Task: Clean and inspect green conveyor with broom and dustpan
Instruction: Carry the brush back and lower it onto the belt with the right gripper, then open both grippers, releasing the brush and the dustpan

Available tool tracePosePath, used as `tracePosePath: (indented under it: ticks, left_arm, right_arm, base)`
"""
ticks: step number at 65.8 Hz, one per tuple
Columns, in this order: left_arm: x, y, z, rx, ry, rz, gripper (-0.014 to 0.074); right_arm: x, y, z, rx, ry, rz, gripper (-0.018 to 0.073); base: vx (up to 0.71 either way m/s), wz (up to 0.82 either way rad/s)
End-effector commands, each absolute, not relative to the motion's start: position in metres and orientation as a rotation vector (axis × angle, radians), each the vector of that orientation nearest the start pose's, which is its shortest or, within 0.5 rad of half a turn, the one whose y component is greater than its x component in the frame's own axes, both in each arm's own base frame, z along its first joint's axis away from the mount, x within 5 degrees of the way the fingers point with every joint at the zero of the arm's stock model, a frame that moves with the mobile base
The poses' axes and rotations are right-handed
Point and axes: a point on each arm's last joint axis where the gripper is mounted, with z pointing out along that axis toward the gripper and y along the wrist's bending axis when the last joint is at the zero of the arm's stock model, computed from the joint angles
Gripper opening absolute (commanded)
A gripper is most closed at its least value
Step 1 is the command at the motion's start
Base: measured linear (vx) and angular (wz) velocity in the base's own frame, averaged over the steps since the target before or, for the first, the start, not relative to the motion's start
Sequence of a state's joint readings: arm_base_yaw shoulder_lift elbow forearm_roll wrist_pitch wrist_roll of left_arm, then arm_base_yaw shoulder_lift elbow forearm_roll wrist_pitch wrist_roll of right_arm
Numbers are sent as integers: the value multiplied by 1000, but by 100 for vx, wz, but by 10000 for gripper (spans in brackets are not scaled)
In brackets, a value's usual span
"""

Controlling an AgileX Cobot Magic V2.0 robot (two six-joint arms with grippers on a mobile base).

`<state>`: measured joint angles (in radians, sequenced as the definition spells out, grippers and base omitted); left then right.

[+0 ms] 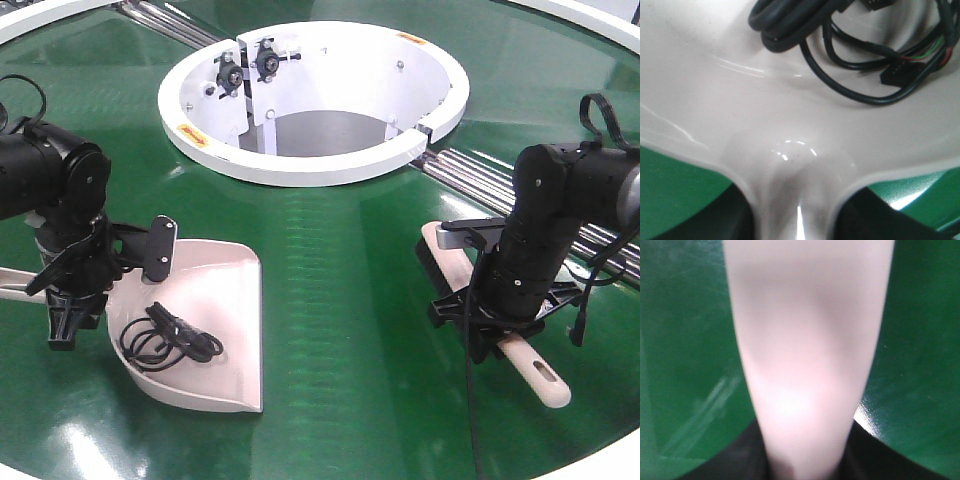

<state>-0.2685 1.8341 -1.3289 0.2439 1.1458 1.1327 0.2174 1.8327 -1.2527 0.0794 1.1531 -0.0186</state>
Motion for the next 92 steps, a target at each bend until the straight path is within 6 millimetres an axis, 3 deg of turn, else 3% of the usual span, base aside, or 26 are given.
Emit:
tracePosePath:
  ticks: [1, 17, 31, 43, 60, 68, 80, 92]
  left_arm:
    - [343, -76, 239, 2114, 2300, 376, -6]
    - [344, -76, 238, 2115, 2304, 377, 12]
    - [344, -76, 238, 2115, 2303, 379, 93]
    - [343, -76, 238, 2115, 2307, 374, 221]
    - [342, -75, 240, 2112, 2315, 371, 425]
    - [340, -75, 242, 2072, 2349, 370, 481]
    - [336, -74, 252, 1980, 2393, 370, 499]
    - [322, -78, 273, 1876, 2404, 255, 499]
  right_arm:
    - [325, 77, 218, -323, 3139, 125, -1]
    - [325, 77, 218, -323, 3140, 125, 18]
    - [324, 76, 210, -338, 3194, 103, 69]
    - [326, 76, 201, -341, 3228, 95, 174]
    - [326, 75, 202, -344, 3225, 77, 392]
    - [326, 75, 202, -345, 3228, 75, 461]
    - [323, 74, 213, -344, 3199, 77, 484]
    - [315, 72, 241, -342, 3102, 78, 484]
  base:
    - [0, 0]
    - [0, 0]
    - [0, 0]
    - [0, 0]
    - [0, 0]
    - [0, 0]
    - [0, 0]
    - [0, 0]
